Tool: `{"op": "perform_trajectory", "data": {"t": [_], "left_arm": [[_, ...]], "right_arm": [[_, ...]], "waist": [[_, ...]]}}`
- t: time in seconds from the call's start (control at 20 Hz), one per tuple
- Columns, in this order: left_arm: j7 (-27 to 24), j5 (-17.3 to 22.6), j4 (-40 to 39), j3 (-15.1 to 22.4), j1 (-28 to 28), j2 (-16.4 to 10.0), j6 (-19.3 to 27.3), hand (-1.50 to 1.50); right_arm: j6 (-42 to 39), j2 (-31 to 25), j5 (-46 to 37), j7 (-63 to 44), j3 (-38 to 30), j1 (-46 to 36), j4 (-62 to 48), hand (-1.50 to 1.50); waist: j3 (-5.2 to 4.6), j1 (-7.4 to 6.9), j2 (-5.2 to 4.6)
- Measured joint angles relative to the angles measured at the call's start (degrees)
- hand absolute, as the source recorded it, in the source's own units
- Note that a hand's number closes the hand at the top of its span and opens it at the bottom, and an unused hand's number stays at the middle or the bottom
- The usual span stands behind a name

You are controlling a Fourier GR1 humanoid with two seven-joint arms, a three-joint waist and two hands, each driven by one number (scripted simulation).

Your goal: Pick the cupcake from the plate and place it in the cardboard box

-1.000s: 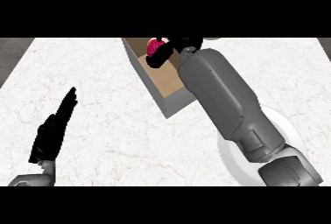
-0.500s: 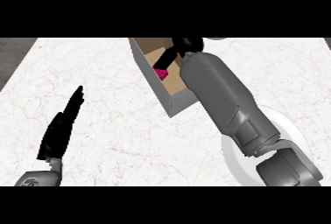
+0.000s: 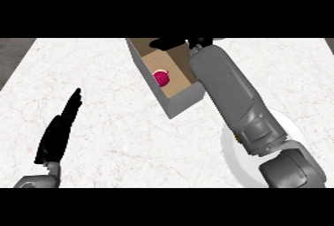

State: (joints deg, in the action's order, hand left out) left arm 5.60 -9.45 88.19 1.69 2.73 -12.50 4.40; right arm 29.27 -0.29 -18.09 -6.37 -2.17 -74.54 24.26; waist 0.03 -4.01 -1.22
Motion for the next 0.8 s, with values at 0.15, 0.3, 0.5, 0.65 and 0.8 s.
{"op": "perform_trajectory", "data": {"t": [0.15, 0.3, 0.5, 0.65, 0.8], "left_arm": [[-0.62, -0.12, -0.37, -0.35, -0.69, 0.23, 0.45, 0.00], [-0.76, 0.06, -0.50, -1.12, -0.99, -0.04, 0.47, 0.00], [-0.77, 0.45, -0.41, -1.86, -1.68, 0.05, 0.48, 0.00], [-0.82, 0.42, 0.33, -2.38, -2.66, -0.22, 0.53, 0.00], [-1.01, 0.96, 0.22, -3.09, -2.80, -0.54, -0.12, 0.00]], "right_arm": [[0.01, -1.55, 4.29, 4.46, -4.72, 1.05, 1.29, -1.50], [0.50, -3.48, 7.18, 7.59, -8.22, 2.33, 2.28, -1.50], [0.60, -7.79, 9.26, 9.48, -11.24, 5.00, 3.67, -1.50], [-2.39, -12.05, 11.58, 11.84, -13.74, 8.54, 5.03, -1.50], [-6.82, -16.30, 13.80, 13.72, -15.76, 11.46, 6.08, -1.50]], "waist": [[0.01, 0.78, 0.09], [0.01, 1.68, 0.39], [-0.01, 2.74, 0.78], [0.00, 3.21, 0.95], [0.01, 3.46, 1.01]]}}
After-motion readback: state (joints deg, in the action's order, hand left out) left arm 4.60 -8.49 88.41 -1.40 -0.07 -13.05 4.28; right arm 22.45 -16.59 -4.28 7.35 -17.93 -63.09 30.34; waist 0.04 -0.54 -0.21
